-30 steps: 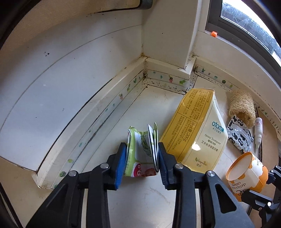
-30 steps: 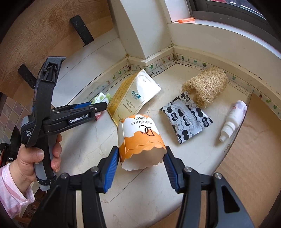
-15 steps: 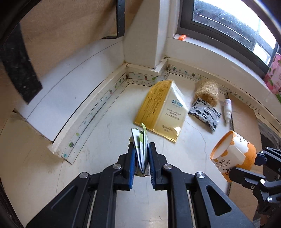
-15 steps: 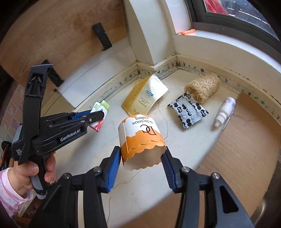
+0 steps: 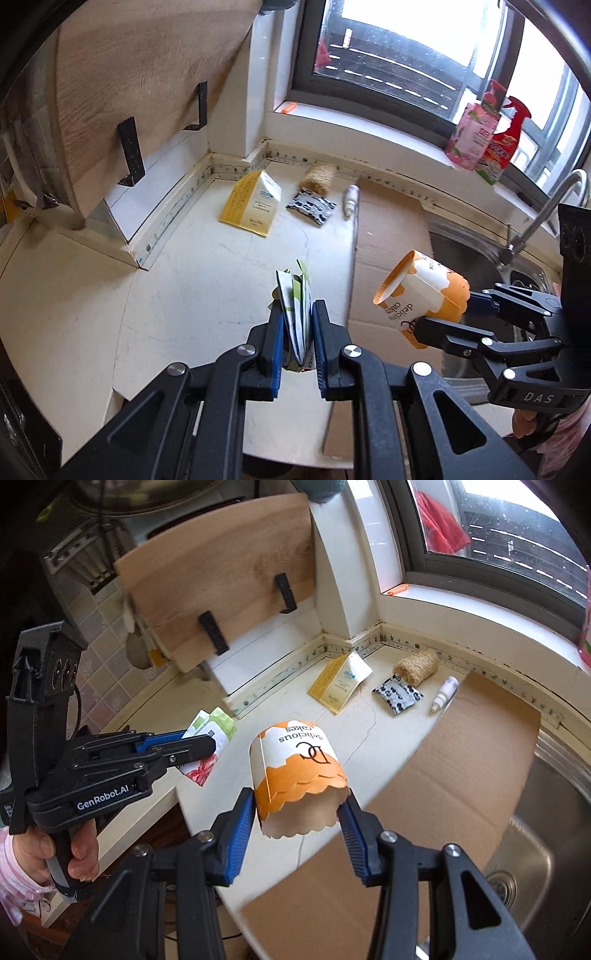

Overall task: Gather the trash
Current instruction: 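Carry the tissue pack and cake wrapper down over the trash bin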

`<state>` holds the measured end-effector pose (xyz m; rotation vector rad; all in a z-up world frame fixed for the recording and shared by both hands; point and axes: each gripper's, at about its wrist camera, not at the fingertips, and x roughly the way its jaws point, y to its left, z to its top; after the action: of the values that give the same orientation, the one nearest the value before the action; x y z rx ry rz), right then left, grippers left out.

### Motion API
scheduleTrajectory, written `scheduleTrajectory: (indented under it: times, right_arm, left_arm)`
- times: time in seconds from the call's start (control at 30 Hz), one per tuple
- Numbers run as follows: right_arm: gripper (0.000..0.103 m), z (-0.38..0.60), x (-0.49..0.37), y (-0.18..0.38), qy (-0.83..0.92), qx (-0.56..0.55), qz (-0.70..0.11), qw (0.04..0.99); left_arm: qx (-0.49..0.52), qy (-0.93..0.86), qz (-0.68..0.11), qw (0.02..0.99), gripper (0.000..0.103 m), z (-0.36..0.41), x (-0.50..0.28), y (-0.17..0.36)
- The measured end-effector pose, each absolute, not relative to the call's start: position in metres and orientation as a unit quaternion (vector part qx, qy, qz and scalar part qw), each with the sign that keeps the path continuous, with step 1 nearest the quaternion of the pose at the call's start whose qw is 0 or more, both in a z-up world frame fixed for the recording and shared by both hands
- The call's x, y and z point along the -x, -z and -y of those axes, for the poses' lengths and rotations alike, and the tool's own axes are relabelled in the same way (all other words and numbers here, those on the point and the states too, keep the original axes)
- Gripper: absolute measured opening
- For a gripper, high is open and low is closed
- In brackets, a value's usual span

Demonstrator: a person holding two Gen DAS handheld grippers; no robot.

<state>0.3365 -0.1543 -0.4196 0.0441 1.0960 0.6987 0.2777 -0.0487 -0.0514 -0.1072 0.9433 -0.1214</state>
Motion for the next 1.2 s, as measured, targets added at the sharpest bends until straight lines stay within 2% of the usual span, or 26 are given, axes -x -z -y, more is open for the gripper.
scheduleTrajectory:
  times: [0.33,0.5,0.77,1.2]
  right_arm:
    - [0.046,0.170,-0.200,0.340,-0.334,0.005,-0.491,0.804]
    - [0.046,0.166,-0.137,0.327,-0.337,0.019,-0.503,0.795]
    - [0.046,0.140,-0.066,0.369,-0.345,0.048,-0.566,0.747]
    - [0.046,0.111,-0.043,0.463,-0.332,0.087,-0.623,0.703]
  left_arm:
    - [0.056,0.126,-0.461,0.877,0.012,0.073,-0.153,0.028]
    - [0.048,0.129,-0.477,0.868,0.012,0.071,-0.104,0.045]
    - [0.020,0.102,-0.515,0.851,0.012,0.056,-0.053,0.106]
    - [0.060,0.059,-0.587,0.805,0.013,0.015,-0.038,0.227]
